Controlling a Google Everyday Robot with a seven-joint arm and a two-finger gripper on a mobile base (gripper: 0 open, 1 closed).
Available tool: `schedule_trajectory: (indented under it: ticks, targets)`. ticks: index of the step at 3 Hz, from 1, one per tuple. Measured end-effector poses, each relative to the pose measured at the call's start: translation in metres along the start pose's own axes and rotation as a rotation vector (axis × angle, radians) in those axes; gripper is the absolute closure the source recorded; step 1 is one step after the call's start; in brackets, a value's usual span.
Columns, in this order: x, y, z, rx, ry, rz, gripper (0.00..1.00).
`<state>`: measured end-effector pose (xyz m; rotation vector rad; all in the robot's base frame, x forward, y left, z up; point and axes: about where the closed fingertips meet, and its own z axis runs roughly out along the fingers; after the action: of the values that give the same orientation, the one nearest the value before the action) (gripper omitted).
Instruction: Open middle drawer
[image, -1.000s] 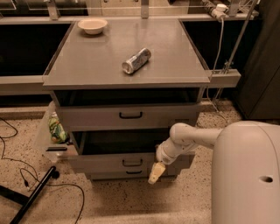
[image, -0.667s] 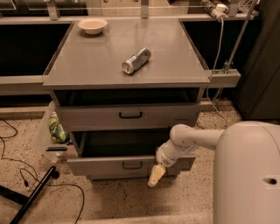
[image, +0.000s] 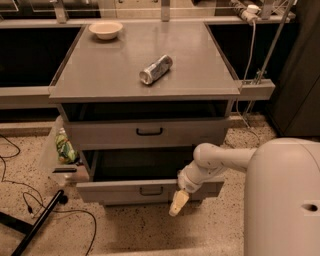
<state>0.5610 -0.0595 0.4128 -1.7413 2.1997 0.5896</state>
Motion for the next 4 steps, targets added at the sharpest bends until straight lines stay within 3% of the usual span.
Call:
schedule_trajectory:
  ticks: [1, 3, 4]
  targets:
    - [-0.001, 0.000, -0.001, 0.000, 0.000, 0.000, 0.00]
    - [0.000, 0.029, -0.002, -0.046, -0.029, 0.035, 0.00]
    - [0.000, 0.029, -0.002, -0.046, -0.029, 0.035, 0.00]
